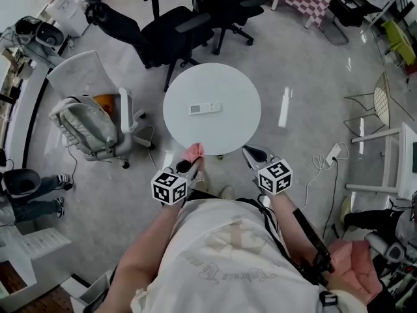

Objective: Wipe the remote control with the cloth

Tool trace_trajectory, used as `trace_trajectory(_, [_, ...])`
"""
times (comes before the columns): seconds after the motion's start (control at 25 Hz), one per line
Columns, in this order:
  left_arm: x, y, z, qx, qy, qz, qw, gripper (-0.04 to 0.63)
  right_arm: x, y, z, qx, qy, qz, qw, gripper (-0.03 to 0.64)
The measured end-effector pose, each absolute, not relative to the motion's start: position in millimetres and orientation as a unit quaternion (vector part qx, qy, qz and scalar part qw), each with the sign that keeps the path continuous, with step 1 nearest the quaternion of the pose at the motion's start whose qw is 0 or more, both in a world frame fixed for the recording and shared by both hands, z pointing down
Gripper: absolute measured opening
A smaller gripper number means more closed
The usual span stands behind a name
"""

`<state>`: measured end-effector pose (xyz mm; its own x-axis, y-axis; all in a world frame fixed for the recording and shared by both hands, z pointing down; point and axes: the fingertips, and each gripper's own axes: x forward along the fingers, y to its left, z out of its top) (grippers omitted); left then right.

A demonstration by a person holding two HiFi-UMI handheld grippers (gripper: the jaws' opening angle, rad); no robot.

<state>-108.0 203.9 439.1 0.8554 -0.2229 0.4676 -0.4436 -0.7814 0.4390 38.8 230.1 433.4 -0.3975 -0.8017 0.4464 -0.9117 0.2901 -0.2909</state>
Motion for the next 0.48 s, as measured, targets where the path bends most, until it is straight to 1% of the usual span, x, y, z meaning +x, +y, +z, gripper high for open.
trace_trajectory(0.28, [-94.6,142.1,437.6,0.930,-0.150,0.197,0.272,0.021,49.2,185.6,433.7,0.560,-0.777,0.259,0.124,0.008])
trace_trajectory(0.48, [-98.2,99.1,439.7,0.932,-0.138,0.192,0.274,0.021,46.0,147.4,437.6,0.571,-0.767,0.259,0.135,0.008])
